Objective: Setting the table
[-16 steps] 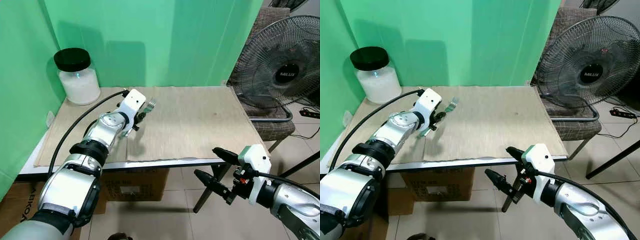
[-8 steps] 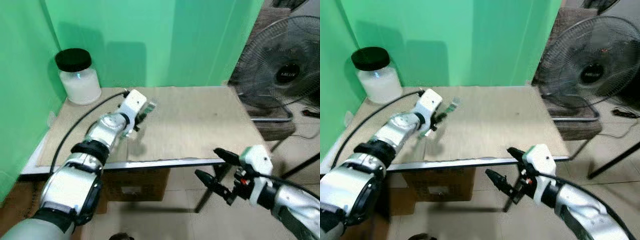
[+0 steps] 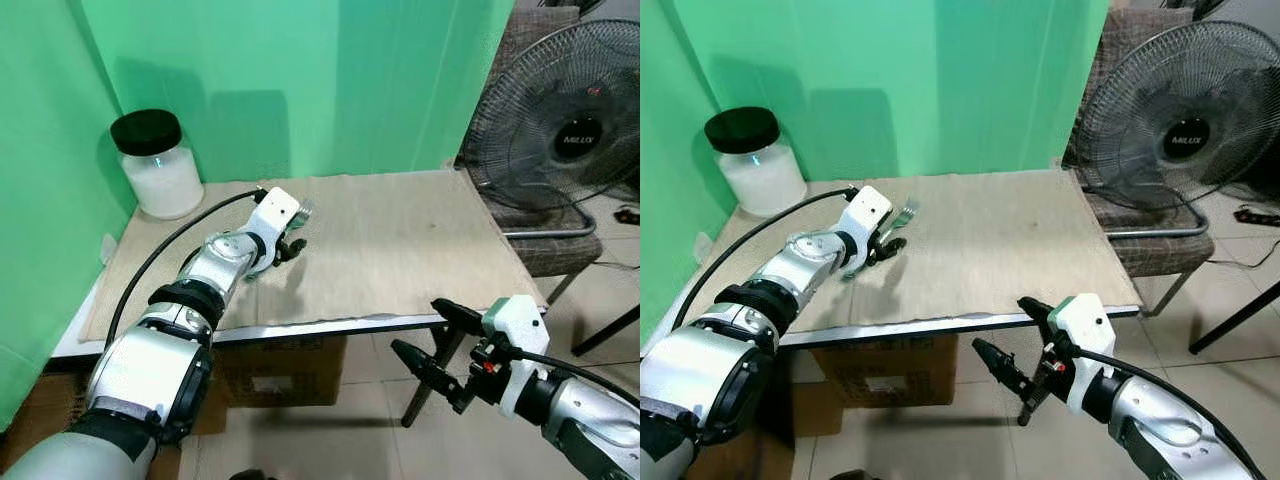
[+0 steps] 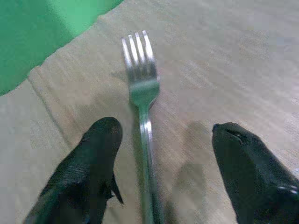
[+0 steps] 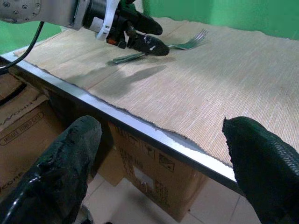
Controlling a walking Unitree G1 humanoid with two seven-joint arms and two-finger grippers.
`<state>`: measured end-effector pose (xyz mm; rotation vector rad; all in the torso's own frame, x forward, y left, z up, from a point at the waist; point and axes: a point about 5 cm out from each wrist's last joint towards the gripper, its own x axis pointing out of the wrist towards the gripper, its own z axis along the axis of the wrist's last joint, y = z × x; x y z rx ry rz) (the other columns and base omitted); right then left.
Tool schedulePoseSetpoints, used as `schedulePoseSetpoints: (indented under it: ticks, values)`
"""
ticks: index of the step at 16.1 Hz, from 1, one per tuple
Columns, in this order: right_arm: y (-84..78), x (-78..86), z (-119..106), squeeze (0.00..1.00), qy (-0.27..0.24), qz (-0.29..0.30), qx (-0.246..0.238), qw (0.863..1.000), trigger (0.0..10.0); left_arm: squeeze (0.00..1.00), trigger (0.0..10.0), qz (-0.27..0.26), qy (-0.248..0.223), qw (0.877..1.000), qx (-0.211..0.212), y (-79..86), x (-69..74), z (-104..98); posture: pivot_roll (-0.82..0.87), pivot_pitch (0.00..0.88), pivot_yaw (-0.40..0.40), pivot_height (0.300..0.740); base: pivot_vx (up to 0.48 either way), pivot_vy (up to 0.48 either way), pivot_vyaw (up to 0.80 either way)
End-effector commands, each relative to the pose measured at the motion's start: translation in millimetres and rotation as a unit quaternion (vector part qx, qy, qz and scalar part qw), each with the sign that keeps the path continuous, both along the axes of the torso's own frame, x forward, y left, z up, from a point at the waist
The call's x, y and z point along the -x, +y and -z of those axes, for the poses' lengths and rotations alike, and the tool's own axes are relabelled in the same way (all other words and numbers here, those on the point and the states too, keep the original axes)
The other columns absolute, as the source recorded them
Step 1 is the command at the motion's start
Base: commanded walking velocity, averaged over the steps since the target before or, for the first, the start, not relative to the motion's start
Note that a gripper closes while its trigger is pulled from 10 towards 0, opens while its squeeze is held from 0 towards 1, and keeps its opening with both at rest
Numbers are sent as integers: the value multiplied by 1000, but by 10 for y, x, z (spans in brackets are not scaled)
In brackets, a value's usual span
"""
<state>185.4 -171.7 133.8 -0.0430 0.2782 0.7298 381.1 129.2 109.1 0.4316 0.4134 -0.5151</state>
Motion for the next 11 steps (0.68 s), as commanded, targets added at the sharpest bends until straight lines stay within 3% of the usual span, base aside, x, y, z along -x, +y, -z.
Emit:
schedulePoseSetpoints:
  ticks: [1, 2, 6, 10, 11]
  values:
    - [-4, 4, -49, 0, -9, 2, 1, 1000, 10000, 47, 10000, -1, -13, 1000, -9, -1, -45, -84, -187, 0, 60, 740, 0, 0, 0]
    - [-5, 3, -54, 0, -11, 3, 1, 1000, 10000, 0, 10000, -14, -15, 1000, -5, 22, -50, -86, -195, 0, 64, 740, 0, 0, 0]
    - [18, -9, -59, 0, -11, 1, 0, 1000, 10000, 0, 10000, -34, 29, 998, 54, 28, 13, 40, -198, 0, 61, 740, 0, 0, 0]
    - [16, 0, -60, 0, -10, -3, 2, 1000, 10000, 0, 9882, -64, 43, 997, 26, 125, 44, 124, -202, 0, 57, 740, 0, 0, 0]
    - [13, 10, -61, 0, -8, -5, 3, 1000, 10000, 0, 8706, -78, 45, 996, 17, 172, 48, 139, -204, 0, 56, 740, 0, 0, 0]
